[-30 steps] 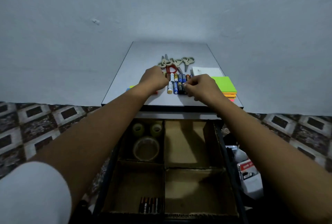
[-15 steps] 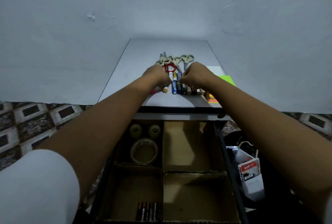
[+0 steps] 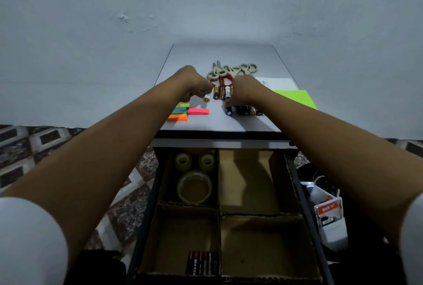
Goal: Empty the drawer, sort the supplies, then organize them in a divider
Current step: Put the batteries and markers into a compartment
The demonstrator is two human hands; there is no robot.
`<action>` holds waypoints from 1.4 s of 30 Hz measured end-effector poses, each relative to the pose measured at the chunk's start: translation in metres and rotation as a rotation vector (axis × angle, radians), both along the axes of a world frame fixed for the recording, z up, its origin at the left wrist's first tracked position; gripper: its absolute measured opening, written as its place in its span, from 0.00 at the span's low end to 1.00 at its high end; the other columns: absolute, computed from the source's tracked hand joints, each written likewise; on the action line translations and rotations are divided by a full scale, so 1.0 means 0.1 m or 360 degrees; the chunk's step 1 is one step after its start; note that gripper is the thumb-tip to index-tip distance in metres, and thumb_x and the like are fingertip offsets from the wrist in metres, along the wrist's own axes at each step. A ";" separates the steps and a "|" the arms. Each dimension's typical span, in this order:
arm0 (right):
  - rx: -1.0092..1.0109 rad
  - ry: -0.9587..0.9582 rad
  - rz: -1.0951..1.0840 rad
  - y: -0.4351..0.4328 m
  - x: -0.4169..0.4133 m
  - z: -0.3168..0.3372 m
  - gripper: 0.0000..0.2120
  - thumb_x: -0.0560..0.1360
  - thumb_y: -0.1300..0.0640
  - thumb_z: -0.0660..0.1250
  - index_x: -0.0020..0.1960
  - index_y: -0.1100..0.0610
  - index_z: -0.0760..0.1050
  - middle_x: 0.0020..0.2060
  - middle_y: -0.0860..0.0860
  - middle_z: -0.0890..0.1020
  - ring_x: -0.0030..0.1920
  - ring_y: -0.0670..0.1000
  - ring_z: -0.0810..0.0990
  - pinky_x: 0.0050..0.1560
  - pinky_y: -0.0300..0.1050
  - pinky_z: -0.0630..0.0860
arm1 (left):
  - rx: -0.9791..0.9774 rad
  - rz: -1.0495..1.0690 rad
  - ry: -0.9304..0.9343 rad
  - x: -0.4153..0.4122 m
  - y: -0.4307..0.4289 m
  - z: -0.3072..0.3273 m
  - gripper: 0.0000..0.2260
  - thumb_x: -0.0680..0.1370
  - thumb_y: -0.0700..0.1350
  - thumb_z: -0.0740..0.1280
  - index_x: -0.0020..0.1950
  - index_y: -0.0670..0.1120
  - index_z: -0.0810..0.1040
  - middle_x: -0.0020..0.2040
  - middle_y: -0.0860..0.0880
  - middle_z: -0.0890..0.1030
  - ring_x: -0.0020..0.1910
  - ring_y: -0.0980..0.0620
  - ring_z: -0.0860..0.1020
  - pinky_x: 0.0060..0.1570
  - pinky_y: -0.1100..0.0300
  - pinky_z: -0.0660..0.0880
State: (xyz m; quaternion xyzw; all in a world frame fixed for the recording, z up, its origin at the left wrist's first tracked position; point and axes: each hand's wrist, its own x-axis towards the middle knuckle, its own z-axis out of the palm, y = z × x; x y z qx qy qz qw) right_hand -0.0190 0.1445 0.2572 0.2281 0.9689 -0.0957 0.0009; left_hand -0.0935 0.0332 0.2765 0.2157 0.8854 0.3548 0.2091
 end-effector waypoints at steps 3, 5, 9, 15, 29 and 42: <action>-0.0041 -0.0004 0.0003 -0.05 -0.02 0.00 0.19 0.69 0.53 0.73 0.35 0.59 0.64 0.35 0.53 0.71 0.44 0.52 0.69 0.28 0.38 0.62 | 0.0000 0.0009 -0.0029 -0.01 -0.04 0.00 0.10 0.75 0.40 0.67 0.36 0.40 0.71 0.43 0.43 0.78 0.25 0.53 0.61 0.21 0.68 0.59; -0.0087 -0.0020 -0.0026 -0.07 -0.02 -0.01 0.18 0.68 0.56 0.74 0.34 0.60 0.64 0.34 0.52 0.70 0.44 0.52 0.70 0.28 0.38 0.62 | -0.0016 0.0019 -0.0025 -0.01 -0.06 0.00 0.10 0.75 0.40 0.67 0.36 0.40 0.72 0.38 0.44 0.77 0.26 0.53 0.61 0.25 0.65 0.60; -0.0074 -0.0015 -0.0034 -0.09 -0.03 0.00 0.17 0.69 0.58 0.72 0.32 0.58 0.63 0.32 0.51 0.68 0.40 0.52 0.71 0.28 0.37 0.63 | -0.0002 0.0042 -0.0020 -0.02 -0.11 0.01 0.09 0.75 0.41 0.67 0.37 0.40 0.72 0.34 0.46 0.75 0.27 0.54 0.62 0.28 0.64 0.61; -0.0409 0.0207 -0.0094 -0.13 0.16 0.16 0.15 0.72 0.56 0.69 0.32 0.58 0.66 0.28 0.51 0.69 0.28 0.47 0.66 0.26 0.37 0.63 | 0.0172 0.0043 -0.0107 0.05 -0.28 0.04 0.09 0.74 0.42 0.68 0.35 0.42 0.74 0.32 0.48 0.75 0.28 0.55 0.66 0.28 0.64 0.63; -0.1991 0.0145 -0.0338 -0.73 1.34 -0.58 0.08 0.74 0.56 0.68 0.39 0.58 0.77 0.25 0.49 0.79 0.26 0.43 0.77 0.24 0.32 0.73 | 0.0115 -0.0160 -0.0920 0.90 -1.38 -0.98 0.03 0.76 0.39 0.67 0.44 0.40 0.79 0.38 0.45 0.81 0.35 0.54 0.81 0.36 0.64 0.79; -0.1932 0.0014 -0.0403 -1.10 1.58 -1.07 0.07 0.74 0.56 0.68 0.42 0.59 0.77 0.30 0.51 0.78 0.26 0.41 0.75 0.27 0.30 0.73 | -0.0841 -0.0657 -0.0523 1.14 -1.42 -1.77 0.05 0.78 0.39 0.63 0.53 0.42 0.72 0.41 0.48 0.74 0.38 0.49 0.78 0.37 0.58 0.78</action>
